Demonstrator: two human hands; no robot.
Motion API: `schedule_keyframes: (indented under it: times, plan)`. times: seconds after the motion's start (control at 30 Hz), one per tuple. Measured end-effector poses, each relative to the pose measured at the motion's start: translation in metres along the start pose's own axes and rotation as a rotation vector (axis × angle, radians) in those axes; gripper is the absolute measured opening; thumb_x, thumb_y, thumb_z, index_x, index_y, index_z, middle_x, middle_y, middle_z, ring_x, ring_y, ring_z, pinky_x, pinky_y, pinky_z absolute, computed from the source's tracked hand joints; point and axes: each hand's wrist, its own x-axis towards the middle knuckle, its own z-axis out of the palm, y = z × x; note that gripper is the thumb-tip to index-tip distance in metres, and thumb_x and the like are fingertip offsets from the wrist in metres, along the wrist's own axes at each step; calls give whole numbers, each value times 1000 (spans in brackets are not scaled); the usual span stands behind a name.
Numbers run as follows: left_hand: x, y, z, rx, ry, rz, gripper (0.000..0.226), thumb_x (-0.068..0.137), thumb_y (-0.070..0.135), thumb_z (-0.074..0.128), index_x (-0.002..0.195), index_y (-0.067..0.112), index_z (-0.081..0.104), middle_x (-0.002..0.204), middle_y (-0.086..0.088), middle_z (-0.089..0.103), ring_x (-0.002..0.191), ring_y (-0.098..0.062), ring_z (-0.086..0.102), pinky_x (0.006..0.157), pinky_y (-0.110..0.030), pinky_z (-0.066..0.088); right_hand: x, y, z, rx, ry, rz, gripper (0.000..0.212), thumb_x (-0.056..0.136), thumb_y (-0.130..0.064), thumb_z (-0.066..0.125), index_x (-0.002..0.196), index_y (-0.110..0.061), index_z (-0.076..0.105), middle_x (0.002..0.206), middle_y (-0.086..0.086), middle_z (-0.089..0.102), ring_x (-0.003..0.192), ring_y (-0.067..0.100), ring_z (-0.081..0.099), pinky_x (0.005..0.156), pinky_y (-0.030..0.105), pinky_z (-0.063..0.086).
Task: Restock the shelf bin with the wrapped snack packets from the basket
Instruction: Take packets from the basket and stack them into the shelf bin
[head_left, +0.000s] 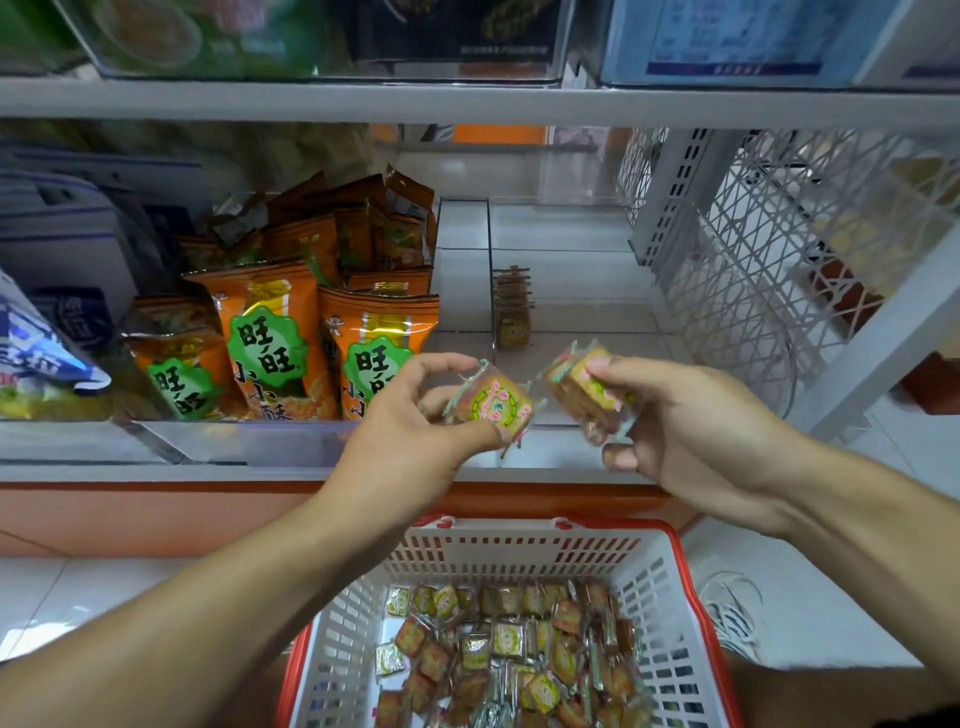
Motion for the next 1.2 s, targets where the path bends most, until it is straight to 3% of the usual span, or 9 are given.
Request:
schedule_keyframes:
  times: [0.17, 0.3, 0.4, 0.5, 0.57, 0.8, 0.97, 1.1, 1.2]
  plan:
    - [4, 0, 9, -19, 52, -52, 67, 63, 19, 80, 124, 31, 56, 97, 8, 79, 88, -12, 75, 72, -27, 49, 43, -16, -4, 111, 123, 8, 12, 92, -5, 52, 100, -5, 62, 79, 11, 58, 62, 17, 54, 49, 23, 43]
    - [5, 4, 17, -30, 97, -67, 75, 58, 25, 80, 129, 32, 54, 96, 15, 78, 96, -17, 74, 75, -29, 50, 86, -13, -9, -423, 247, -80, 22, 80, 6, 70, 90, -13, 65, 71, -2, 68, 55, 6, 67, 45, 12, 46]
    - [5, 7, 18, -16, 97, -76, 68, 61, 27, 79, 124, 36, 56, 96, 16, 78, 95, -14, 73, 73, -26, 50, 117, -3, -12, -749, 269, -122, 27, 70, 1, 79, 67, -19, 63, 50, -15, 60, 49, 5, 58, 41, 10, 38]
    - [4, 7, 21, 0, 98, -73, 57, 75, 19, 83, 123, 36, 58, 95, 17, 77, 89, -6, 73, 64, -18, 51, 146, 10, -11, -885, 261, -113, 11, 72, -10, 83, 76, -14, 74, 72, -3, 72, 73, 15, 66, 61, 22, 52]
    - [5, 6, 23, 12, 115, -68, 52, 79, 14, 80, 123, 34, 60, 95, 17, 77, 83, 0, 72, 65, -17, 50, 160, 14, -12, -933, 279, -61, 21, 75, -20, 85, 94, -15, 77, 93, 3, 75, 89, 17, 68, 79, 28, 55]
    - [6, 6, 26, 1, 122, -59, 47, 80, 15, 78, 122, 29, 63, 99, 10, 78, 84, -2, 73, 62, -12, 49, 185, 16, -12, -892, 402, -116, 56, 84, -14, 74, 129, -16, 42, 120, 12, 67, 110, 26, 62, 79, 27, 43]
    - [3, 6, 26, -31, 111, -36, 49, 82, 8, 79, 122, 29, 59, 95, 8, 78, 84, -7, 74, 64, -14, 55, 176, 9, -12, -878, 380, -74, 70, 83, -15, 75, 142, -14, 37, 128, 13, 62, 118, 28, 60, 88, 27, 48]
    - [-1, 7, 24, -57, 114, -8, 53, 80, 10, 83, 122, 28, 57, 95, 5, 79, 84, -7, 75, 69, -18, 58, 135, -19, 1, -922, 421, -339, 23, 85, -26, 75, 105, -21, 65, 93, -5, 67, 93, 17, 67, 60, 12, 41]
    - [-2, 9, 22, -91, 131, 11, 56, 75, 12, 86, 121, 27, 58, 97, 3, 79, 87, -8, 76, 76, -26, 57, 85, -35, 10, -642, 53, -350, 25, 84, -42, 77, 91, -19, 70, 80, -4, 71, 70, 9, 64, 58, 19, 45]
